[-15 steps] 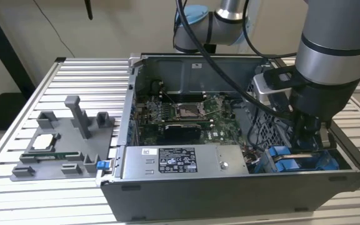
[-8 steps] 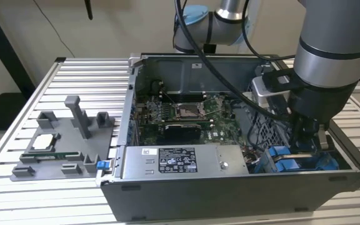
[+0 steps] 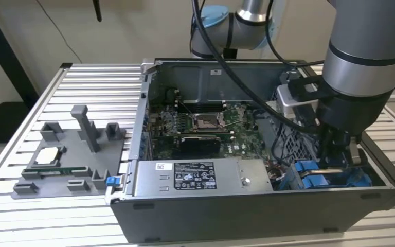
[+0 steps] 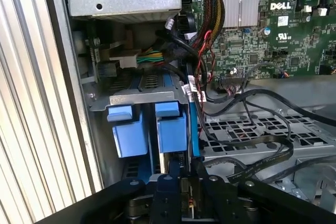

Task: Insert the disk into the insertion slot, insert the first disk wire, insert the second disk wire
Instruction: 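Insert the second disk wire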

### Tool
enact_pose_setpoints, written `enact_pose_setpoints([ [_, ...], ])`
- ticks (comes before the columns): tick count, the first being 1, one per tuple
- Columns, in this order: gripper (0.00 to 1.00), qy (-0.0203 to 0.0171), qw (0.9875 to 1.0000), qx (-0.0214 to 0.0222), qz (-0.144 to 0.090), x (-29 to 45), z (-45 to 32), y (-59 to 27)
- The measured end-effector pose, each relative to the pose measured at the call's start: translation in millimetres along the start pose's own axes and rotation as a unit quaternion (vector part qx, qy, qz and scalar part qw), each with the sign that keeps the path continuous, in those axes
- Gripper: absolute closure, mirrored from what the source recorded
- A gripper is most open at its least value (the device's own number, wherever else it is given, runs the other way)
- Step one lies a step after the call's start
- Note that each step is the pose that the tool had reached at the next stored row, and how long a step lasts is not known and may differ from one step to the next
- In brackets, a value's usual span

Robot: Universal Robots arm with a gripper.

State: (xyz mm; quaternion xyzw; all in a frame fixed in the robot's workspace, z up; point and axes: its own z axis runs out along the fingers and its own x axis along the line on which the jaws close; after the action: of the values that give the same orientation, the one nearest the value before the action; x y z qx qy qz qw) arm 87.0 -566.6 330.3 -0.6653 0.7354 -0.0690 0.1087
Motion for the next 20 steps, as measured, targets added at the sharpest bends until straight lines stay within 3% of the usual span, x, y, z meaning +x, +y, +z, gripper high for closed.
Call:
enact_pose_setpoints([
  [10,0.00,0.0001,1.0000,0.0000,0.000,-2.1,-30.4,-7.7],
  [17,0.00,0.0010,1.0000,-0.0003,0.000,-2.3,-32.0,-8.2],
  [18,1.00,0.0013,1.0000,-0.0011,0.000,-2.4,-33.2,-8.6],
  [20,1.00,0.0017,1.0000,-0.0044,0.000,-2.7,-37.0,-10.0],
])
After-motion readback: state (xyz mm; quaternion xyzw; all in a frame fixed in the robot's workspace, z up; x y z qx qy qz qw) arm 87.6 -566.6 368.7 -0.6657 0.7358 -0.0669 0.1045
